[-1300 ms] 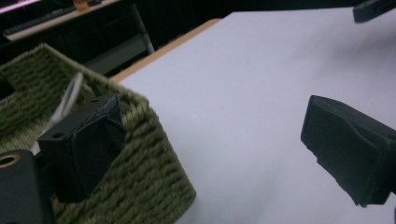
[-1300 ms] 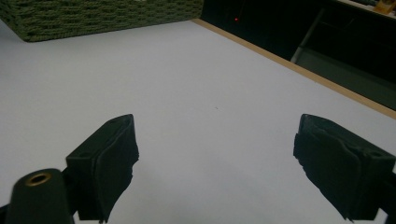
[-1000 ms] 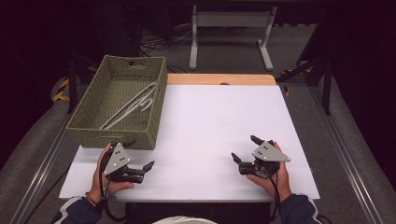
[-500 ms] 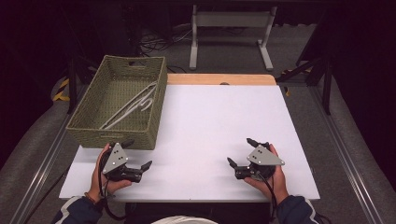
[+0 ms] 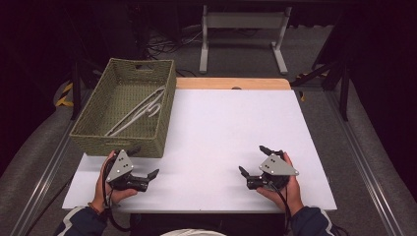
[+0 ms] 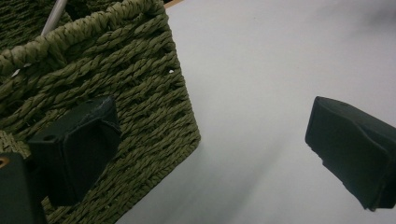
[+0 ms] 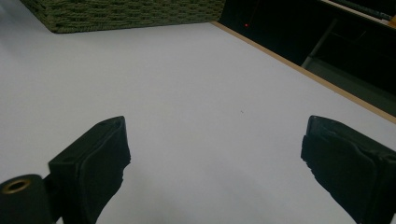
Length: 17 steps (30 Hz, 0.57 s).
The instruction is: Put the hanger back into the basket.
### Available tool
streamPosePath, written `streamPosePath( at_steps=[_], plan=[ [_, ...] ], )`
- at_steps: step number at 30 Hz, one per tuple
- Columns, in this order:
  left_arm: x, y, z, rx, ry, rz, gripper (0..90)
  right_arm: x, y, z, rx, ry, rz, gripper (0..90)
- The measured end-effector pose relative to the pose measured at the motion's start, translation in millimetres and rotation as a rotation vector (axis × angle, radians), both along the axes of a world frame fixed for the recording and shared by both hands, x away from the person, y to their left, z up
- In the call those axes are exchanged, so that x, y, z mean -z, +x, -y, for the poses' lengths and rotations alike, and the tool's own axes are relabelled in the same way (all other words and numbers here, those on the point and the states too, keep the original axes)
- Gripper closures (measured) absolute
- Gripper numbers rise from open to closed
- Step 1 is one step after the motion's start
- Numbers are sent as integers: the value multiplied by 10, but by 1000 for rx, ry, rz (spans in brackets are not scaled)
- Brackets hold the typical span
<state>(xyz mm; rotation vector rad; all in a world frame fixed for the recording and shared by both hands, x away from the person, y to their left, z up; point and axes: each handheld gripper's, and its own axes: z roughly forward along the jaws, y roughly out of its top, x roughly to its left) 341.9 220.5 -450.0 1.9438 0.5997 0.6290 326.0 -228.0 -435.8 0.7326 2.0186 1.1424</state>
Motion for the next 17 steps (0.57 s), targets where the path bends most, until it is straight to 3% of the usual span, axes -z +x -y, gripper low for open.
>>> streamPosePath(
  at_steps=[17],
  plan=[
    [11, 27, 11, -4, -1, -12, 40, -30, 3, 34, 7, 14, 10, 75]
  ],
)
